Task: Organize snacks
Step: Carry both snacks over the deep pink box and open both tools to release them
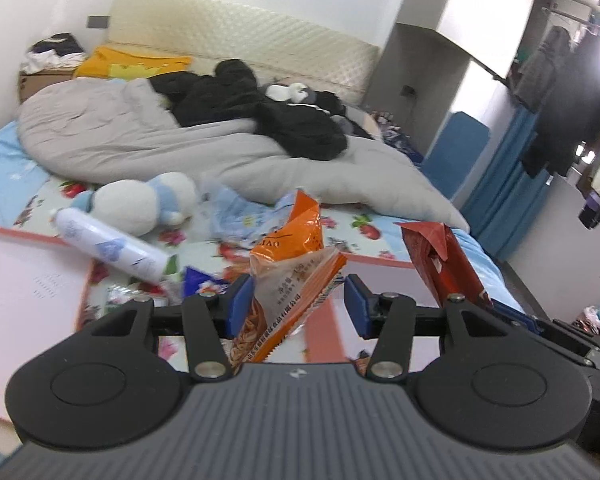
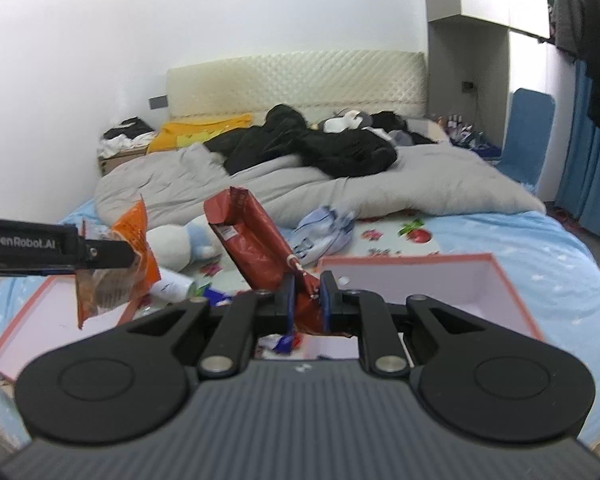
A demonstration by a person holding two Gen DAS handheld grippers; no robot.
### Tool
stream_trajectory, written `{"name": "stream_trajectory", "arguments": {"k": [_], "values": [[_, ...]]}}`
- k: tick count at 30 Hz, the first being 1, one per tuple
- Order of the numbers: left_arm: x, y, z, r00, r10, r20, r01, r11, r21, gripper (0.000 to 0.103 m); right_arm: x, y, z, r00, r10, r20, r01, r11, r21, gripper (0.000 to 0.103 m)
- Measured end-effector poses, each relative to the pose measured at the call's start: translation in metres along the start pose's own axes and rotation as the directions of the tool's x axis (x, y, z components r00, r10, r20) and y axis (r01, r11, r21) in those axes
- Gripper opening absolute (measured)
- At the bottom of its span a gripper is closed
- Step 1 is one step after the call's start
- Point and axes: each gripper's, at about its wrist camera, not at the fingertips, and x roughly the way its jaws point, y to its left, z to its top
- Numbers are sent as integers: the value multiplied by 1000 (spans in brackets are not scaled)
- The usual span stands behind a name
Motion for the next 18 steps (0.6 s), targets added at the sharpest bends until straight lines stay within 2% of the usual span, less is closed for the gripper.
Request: {"name": "stream_trajectory", "arguments": {"k": [5, 9, 11, 14, 15, 18], "values": [[30, -43, 6, 998, -49, -30, 50, 998, 48, 56, 8, -33, 5, 999, -37, -23, 38, 999, 11, 16], [67, -75, 4, 994, -79, -82, 86, 993, 82, 56, 30, -67, 0, 993, -54, -106, 60, 997, 46, 16], [94, -86, 0, 987, -85, -139, 98, 991, 89, 56, 42, -83, -6, 986, -60, -156, 69, 996, 59, 16], [124, -101, -7, 972, -111, -209, 137, 984, 114, 56, 59, -107, -19, 968, -32, -248, 62, 992, 112, 16], [135, -109, -11, 968, -100, -231, 134, 982, 137, 56, 65, -114, -25, 960, -26, -279, 63, 990, 125, 16], [160, -120, -22, 952, -80, -296, 132, 978, 162, 56, 90, -138, -43, 920, -20, -392, 87, 984, 153, 16]]}}
